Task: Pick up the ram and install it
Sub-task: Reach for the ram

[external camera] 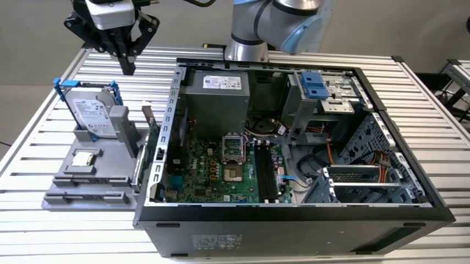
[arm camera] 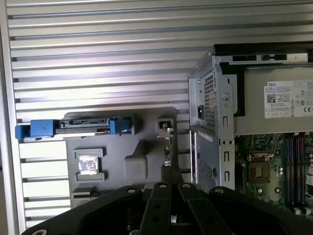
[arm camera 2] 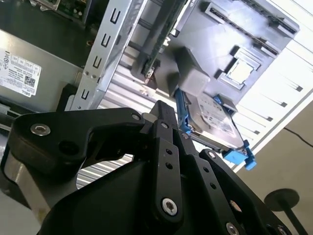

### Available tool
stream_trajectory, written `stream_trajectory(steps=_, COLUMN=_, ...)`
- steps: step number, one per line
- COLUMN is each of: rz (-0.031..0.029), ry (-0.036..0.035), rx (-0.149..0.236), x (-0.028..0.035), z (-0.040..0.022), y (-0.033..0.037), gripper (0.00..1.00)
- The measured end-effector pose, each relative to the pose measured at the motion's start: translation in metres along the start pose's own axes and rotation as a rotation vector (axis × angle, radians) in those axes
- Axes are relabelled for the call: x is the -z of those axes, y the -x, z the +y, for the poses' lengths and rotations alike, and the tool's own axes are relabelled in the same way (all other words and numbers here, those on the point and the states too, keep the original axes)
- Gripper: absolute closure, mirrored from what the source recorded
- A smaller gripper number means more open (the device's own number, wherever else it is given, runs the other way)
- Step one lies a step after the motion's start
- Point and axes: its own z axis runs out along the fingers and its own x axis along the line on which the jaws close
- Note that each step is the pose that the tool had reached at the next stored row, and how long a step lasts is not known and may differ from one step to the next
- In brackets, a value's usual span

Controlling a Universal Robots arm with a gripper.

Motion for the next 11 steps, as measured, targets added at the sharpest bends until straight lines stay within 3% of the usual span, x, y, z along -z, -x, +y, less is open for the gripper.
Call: stream_trajectory(steps=11, rz=0.0001, ry=0.0000, rx=0.000, x=0.0006, z=-0.0017, y=-0.0236, gripper=1.00)
